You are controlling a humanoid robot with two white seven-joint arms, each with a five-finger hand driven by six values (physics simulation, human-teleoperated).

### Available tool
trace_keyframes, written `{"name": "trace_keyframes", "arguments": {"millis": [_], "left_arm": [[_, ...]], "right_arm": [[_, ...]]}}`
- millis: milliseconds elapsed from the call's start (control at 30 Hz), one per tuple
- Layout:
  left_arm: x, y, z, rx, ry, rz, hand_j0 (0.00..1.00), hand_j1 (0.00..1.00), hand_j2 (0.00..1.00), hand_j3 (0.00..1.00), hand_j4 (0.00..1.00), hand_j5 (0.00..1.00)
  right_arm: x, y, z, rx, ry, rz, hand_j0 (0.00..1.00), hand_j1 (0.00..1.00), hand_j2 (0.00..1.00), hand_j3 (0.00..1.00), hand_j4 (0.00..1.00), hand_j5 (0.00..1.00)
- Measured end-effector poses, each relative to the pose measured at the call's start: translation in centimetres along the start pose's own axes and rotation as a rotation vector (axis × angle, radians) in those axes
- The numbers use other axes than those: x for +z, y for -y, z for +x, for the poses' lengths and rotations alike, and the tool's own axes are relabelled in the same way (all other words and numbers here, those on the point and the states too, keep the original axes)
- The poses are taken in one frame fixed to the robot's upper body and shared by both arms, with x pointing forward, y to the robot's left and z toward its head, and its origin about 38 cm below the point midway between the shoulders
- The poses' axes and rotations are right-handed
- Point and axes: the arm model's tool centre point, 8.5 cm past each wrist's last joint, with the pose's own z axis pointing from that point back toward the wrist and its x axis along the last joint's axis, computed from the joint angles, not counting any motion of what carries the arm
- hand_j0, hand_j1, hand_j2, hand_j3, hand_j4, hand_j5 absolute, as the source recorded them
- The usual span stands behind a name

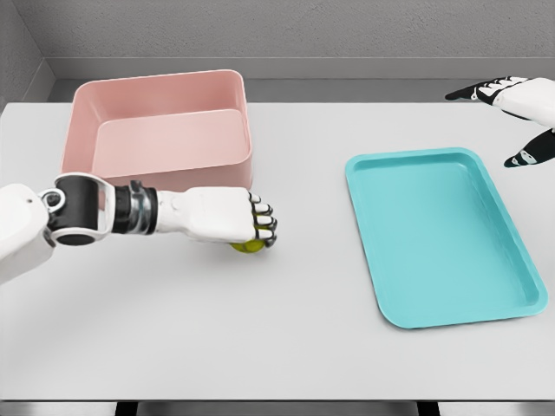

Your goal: Put the tennis from the blue tray into the pink basket with both arms

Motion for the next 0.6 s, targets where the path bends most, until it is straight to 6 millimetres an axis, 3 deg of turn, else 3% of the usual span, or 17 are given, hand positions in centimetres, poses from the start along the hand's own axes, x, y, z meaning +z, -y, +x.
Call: {"name": "trace_keyframes", "arguments": {"millis": [133, 433, 600], "left_arm": [[1.0, -1.1, -0.8, 0.058, -0.018, 0.064, 0.26, 0.26, 0.26, 0.26, 0.26, 0.26], [5.2, -5.6, -4.9, 0.080, -0.147, 0.236, 0.26, 0.26, 0.26, 0.26, 0.26, 0.26], [8.3, -5.7, -8.5, 0.107, -0.273, 0.259, 0.27, 0.27, 0.27, 0.27, 0.27, 0.27]], "right_arm": [[0.0, 0.0, 0.0, 0.000, 0.000, 0.000, 1.00, 1.00, 1.00, 1.00, 1.00, 1.00], [0.0, 0.0, 0.0, 0.001, -0.001, 0.001, 1.00, 1.00, 1.00, 1.00, 1.00, 1.00], [0.0, 0.0, 0.0, 0.001, -0.001, 0.001, 1.00, 1.00, 1.00, 1.00, 1.00, 1.00]]}}
